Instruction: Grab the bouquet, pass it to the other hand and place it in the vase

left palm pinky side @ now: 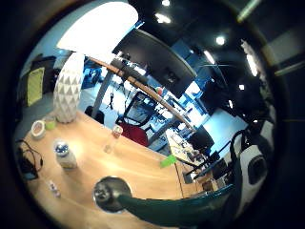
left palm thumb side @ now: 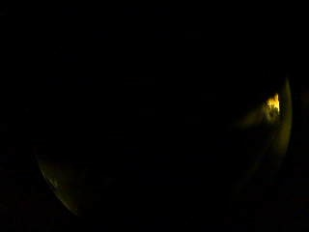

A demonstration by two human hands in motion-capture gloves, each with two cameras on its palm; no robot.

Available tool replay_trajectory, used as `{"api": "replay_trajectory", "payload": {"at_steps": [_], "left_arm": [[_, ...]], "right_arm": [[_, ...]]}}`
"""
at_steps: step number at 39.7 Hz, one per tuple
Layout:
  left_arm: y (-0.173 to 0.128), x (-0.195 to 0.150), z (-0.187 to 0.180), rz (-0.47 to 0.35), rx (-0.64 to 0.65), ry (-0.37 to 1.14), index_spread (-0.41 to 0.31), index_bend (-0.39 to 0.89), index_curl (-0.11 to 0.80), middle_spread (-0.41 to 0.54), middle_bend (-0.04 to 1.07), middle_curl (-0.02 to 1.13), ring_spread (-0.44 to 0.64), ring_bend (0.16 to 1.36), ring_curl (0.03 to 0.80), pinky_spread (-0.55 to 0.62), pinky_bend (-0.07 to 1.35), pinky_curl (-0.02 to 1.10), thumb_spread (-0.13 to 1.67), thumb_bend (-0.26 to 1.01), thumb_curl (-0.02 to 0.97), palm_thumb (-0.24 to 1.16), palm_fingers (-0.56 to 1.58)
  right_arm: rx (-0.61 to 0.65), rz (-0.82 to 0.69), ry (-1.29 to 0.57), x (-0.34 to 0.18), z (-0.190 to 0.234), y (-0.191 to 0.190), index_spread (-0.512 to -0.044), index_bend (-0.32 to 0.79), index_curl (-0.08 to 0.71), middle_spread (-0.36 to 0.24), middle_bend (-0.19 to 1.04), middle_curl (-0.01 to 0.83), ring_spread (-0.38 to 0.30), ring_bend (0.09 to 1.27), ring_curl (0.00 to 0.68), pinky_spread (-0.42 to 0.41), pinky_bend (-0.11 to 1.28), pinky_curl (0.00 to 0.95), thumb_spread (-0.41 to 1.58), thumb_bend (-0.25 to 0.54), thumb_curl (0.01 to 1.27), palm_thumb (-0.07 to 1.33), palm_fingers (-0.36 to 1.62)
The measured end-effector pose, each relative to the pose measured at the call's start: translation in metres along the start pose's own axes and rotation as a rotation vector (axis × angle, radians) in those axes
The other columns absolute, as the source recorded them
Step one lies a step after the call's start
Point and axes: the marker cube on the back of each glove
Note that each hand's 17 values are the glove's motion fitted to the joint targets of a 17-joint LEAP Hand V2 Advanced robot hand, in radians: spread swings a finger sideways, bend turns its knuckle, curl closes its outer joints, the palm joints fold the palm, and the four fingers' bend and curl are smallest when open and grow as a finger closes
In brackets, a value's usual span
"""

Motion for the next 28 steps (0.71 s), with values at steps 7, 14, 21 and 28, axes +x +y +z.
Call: {"api": "replay_trajectory", "payload": {"at_steps": [7,14,21,28], "left_arm": [[0.000,-0.049,0.013,-0.047,0.006,0.017,-0.338,0.38,0.555,-0.370,0.76,0.54,-0.40,0.78,0.462,-0.43,0.60,0.43,0.48,-0.03,0.694,0.79,1.40],[0.005,-0.080,0.014,-0.084,-0.037,0.000,-0.343,0.36,0.563,-0.372,0.77,0.54,-0.40,0.78,0.461,-0.44,0.59,0.42,0.55,-0.07,0.679,0.68,1.40],[0.076,-0.136,-0.011,-0.183,-0.566,-0.106,-0.138,-0.01,0.454,-0.240,0.58,0.54,-0.25,0.70,0.482,-0.22,0.54,0.44,0.72,-0.16,0.530,0.29,0.27],[0.131,-0.174,-0.070,-0.238,-0.685,-0.141,0.052,0.05,0.340,0.045,0.28,0.41,0.11,0.63,0.389,0.18,0.51,0.39,0.74,-0.07,0.461,0.18,-0.15]], "right_arm": [[0.028,0.014,-0.029,0.007,-0.012,0.000,-0.243,0.10,0.319,-0.068,0.32,0.430,-0.131,0.51,0.368,0.138,0.44,0.348,1.05,-0.023,0.45,0.66,0.86],[0.042,0.008,-0.028,0.021,-0.015,-0.003,-0.240,0.11,0.306,-0.068,0.31,0.430,-0.131,0.48,0.366,0.148,0.41,0.341,1.06,-0.023,0.44,0.66,0.89],[0.038,0.063,-0.002,0.027,-0.011,-0.002,-0.234,0.13,0.304,-0.068,0.30,0.429,-0.131,0.45,0.365,0.153,0.36,0.334,1.06,-0.022,0.44,0.67,0.91],[0.008,-0.002,0.067,-0.018,-0.014,0.011,-0.229,0.13,0.306,-0.068,0.29,0.427,-0.136,0.43,0.366,0.163,0.31,0.329,1.07,-0.018,0.44,0.69,0.93]]}}
